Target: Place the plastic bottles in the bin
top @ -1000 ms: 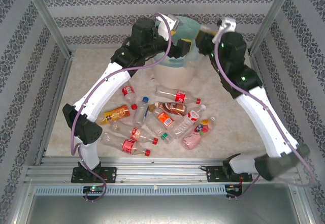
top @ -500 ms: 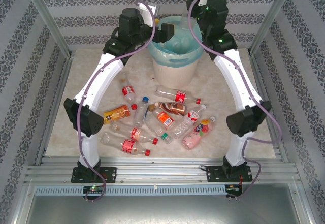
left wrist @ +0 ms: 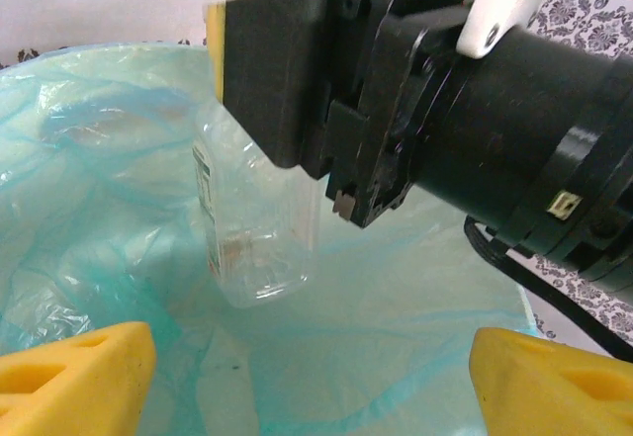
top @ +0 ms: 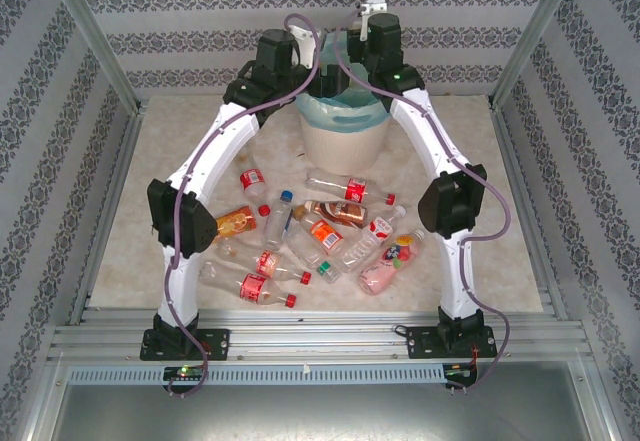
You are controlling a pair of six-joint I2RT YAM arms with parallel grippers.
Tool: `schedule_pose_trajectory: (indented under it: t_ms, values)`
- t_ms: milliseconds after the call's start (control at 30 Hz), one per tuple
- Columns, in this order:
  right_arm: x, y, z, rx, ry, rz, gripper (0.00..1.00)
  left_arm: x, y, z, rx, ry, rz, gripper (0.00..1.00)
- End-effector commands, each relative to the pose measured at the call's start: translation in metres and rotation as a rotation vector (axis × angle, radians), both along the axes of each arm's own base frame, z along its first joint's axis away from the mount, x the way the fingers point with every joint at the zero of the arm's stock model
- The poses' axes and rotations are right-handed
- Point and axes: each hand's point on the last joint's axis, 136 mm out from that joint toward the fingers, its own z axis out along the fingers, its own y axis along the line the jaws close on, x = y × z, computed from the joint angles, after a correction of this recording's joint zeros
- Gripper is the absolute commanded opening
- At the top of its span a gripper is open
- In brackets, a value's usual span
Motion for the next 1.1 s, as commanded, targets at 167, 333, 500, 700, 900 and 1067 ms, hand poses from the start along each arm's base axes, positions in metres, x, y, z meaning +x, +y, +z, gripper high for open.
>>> schedule_pose_trajectory:
  t_ms: [167,333,500,700,900,1067]
  values:
    - [-0.009,-0.006,0.048,-0.008,-0.103,-0.018,0.47,0.000,0.003,0.010,-0.017,-0.003,0.000,0.84]
    - [-0.015,-0.003,0.055,-0.003,-0.110,-0.004,0.47,-0.002,0.004,0.011,-0.012,-0.003,0.001,0.84]
    - [-0.017,-0.003,0.061,0.001,-0.122,-0.003,0.53,-0.004,0.004,0.011,-0.007,0.002,-0.002,0.84]
    - [-0.019,-0.003,0.065,0.000,-0.128,-0.003,0.61,-0.005,0.006,0.014,-0.007,-0.007,-0.001,0.84]
    - [-0.021,-0.002,0.069,0.002,-0.135,0.006,0.60,-0.004,0.006,0.015,-0.007,-0.016,0.001,0.84]
    - [-0.025,-0.001,0.075,0.002,-0.138,0.016,0.61,-0.005,0.005,0.016,-0.008,-0.013,0.000,0.84]
